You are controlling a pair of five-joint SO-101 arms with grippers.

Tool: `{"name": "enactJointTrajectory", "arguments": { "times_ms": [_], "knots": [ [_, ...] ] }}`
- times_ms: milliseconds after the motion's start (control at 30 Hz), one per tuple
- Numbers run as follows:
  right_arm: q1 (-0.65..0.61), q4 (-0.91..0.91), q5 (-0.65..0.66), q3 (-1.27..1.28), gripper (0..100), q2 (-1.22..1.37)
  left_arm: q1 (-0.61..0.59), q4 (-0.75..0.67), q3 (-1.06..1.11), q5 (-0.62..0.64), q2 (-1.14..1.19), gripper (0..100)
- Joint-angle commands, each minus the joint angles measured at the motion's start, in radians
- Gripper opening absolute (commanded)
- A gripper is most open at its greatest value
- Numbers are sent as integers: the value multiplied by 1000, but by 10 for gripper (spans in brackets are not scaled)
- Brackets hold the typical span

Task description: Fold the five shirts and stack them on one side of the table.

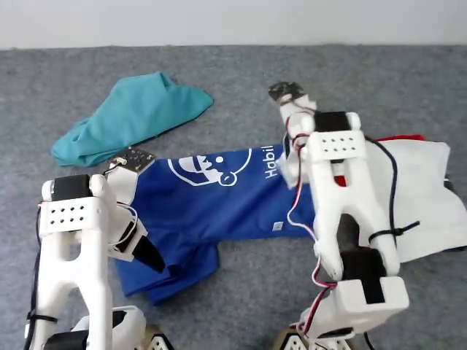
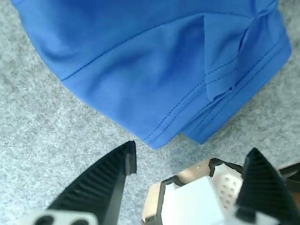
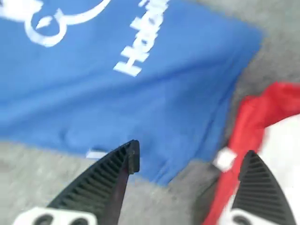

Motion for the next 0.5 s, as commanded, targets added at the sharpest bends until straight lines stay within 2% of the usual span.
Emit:
{"name": "enactJointTrajectory", "arguments": {
  "times_ms": [0,67,233,467],
  "knots": [
    [-2,-16,-54,112,338,-54,-3,11,2,-11,-28,350],
    [19,-47,-61,146,325,-54,0,9,2,-11,-28,350],
    [47,-44,-75,158,186,-50,0,9,2,-11,-26,350],
    [59,-61,-63,245,198,-47,-3,11,2,-11,-26,350]
  ]
}}
